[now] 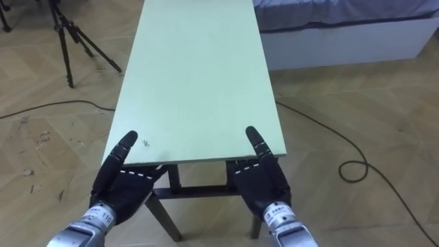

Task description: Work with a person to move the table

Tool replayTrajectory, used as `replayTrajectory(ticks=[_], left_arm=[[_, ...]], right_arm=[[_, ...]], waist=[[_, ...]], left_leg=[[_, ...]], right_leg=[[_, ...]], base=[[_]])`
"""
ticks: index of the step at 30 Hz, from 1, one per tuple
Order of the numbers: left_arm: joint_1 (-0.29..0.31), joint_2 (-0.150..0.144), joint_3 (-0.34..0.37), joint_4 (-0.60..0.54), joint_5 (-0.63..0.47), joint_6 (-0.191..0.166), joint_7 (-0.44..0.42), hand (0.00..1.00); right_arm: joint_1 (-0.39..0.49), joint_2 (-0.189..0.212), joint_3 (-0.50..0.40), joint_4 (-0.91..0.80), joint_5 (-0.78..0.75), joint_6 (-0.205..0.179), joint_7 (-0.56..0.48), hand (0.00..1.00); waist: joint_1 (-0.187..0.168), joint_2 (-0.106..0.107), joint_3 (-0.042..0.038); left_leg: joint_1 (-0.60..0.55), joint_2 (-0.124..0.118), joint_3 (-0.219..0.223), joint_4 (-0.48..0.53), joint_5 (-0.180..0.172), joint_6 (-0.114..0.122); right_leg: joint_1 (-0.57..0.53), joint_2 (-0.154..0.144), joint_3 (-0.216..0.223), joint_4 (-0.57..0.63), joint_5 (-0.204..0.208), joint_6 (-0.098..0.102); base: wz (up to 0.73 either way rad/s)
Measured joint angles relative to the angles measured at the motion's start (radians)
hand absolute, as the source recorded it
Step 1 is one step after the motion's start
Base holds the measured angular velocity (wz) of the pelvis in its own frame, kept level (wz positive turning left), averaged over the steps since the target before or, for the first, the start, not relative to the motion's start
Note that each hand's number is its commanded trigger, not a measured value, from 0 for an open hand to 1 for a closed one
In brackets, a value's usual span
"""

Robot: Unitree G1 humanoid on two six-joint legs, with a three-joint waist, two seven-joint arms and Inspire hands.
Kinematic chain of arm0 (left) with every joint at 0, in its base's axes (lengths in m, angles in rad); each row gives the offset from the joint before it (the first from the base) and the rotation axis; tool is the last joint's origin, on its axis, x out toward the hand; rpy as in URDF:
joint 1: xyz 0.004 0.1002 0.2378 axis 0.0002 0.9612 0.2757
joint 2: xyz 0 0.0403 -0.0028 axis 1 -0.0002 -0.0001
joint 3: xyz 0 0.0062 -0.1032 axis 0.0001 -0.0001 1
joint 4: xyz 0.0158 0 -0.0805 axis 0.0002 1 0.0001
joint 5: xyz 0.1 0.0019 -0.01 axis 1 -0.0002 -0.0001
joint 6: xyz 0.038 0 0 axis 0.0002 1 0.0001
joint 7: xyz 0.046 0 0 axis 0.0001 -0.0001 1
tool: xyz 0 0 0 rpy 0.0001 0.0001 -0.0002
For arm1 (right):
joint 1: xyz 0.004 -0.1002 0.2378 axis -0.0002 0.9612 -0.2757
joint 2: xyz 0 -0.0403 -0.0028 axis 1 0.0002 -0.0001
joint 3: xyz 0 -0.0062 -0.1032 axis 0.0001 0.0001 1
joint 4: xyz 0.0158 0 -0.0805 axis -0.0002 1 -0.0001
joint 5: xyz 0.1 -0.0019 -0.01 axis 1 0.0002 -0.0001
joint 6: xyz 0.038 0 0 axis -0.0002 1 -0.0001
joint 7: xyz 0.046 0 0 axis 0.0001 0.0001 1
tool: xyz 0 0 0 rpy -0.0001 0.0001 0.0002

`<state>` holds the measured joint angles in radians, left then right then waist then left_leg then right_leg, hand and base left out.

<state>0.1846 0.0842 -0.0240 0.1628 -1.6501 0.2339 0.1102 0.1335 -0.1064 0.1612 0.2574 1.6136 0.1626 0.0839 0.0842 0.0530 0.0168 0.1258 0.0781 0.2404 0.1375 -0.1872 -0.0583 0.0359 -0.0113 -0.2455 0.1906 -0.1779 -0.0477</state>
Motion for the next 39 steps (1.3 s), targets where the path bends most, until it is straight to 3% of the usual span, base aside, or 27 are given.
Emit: replayTrajectory(ticks=[1,2,3,9,17,20,22,26,30,33,39], left_arm=[[0.0,0.0,0.0,0.0,-0.006,0.0,0.001,0.79],[0.0,0.0,0.0,0.0,-0.006,-0.001,0.002,1.0],[0.0,-0.002,0.0,0.0,-0.007,-0.002,0.004,1.0],[0.0,-0.021,0.002,0.0,-0.007,-0.016,0.005,1.0],[0.001,-0.037,0.001,0.053,-0.006,-0.013,0.035,1.0],[0.007,-0.034,0.001,0.054,-0.004,-0.01,0.038,1.0],[0.007,-0.034,-0.002,0.054,-0.001,-0.008,0.039,1.0],[0.009,-0.032,-0.001,0.058,0.003,-0.007,0.039,1.0],[0.008,-0.035,0.0,0.062,0.004,-0.003,0.04,1.0],[0.008,-0.034,0.0,0.063,0.005,-0.003,0.04,1.0],[0.009,-0.035,-0.001,0.064,0.005,-0.002,0.04,1.0]], right_arm=[[0.0,0.0,0.0,-0.001,0.0,-0.001,-0.002,0.0],[0.0,0.0,0.0,-0.001,0.0,-0.001,-0.003,0.77],[-0.001,0.0,0.0,-0.002,0.0,-0.002,-0.006,1.0],[-0.002,0.009,0.0,-0.001,0.0,-0.01,-0.01,1.0],[-0.005,0.022,0.016,0.027,-0.016,-0.009,-0.116,1.0],[-0.005,0.021,0.035,0.027,-0.019,-0.019,-0.119,1.0],[-0.005,0.022,0.039,0.027,-0.019,-0.03,-0.125,1.0],[-0.005,0.023,0.038,0.027,-0.037,-0.031,-0.131,1.0],[-0.005,0.026,0.041,0.027,-0.038,-0.039,-0.132,1.0],[-0.006,0.023,0.041,0.027,-0.044,-0.039,-0.134,1.0],[-0.005,0.026,0.041,0.027,-0.045,-0.04,-0.135,1.0]], waist=[[0.001,0.0,-0.0001],[0.001,0.0,-0.0001],[0.002,0.0,-0.0002],[0.007,-0.014,0.0037],[0.005,-0.021,0.0077],[0.001,-0.023,0.0079],[-0.029,-0.022,0.0074],[-0.005,-0.023,0.008],[-0.03,-0.021,0.0068],[-0.019,-0.018,0.0082],[-0.023,-0.017,0.0089]], left_leg=[[0.0,0.0,0.0,0.0,0.0,0.0],[0.0,0.0,0.0,0.0,0.0,0.0],[0.0,0.0,0.0,0.0,0.0,0.0],[-0.002,0.0,0.0,-0.001,0.0,0.0],[-0.009,0.0,-0.007,-0.003,0.0,0.0],[-0.011,-0.004,-0.007,0.0,-0.002,0.001],[-0.003,-0.004,-0.003,-0.009,-0.004,0.005],[0.015,-0.007,-0.008,-0.006,-0.005,0.006],[0.01,-0.015,-0.01,-0.007,-0.008,0.012],[0.018,-0.02,-0.03,-0.007,-0.008,0.012],[0.019,-0.019,-0.03,-0.007,-0.008,0.012]], right_leg=[[0.0,0.0,0.0,0.0,0.0,0.0],[0.0,0.0,0.0,0.0,0.0,0.0],[0.0,0.0,0.001,0.001,0.0,0.0],[-0.002,-0.001,0.001,0.006,0.0,0.0],[-0.002,0.0,0.003,0.0,0.0,0.001],[0.01,-0.001,0.055,-0.005,0.002,0.002],[0.012,0.002,0.104,-0.005,0.001,0.005],[0.016,0.0,0.097,-0.009,0.008,0.015],[0.016,-0.002,0.161,-0.006,0.008,0.019],[0.016,-0.005,0.132,-0.006,0.009,0.021],[0.019,-0.005,0.131,-0.007,0.011,0.024]], base=[[0.0],[0.0],[0.0],[0.0],[0.01],[0.03],[0.27],[-0.26],[0.14],[-0.16],[0.02]])
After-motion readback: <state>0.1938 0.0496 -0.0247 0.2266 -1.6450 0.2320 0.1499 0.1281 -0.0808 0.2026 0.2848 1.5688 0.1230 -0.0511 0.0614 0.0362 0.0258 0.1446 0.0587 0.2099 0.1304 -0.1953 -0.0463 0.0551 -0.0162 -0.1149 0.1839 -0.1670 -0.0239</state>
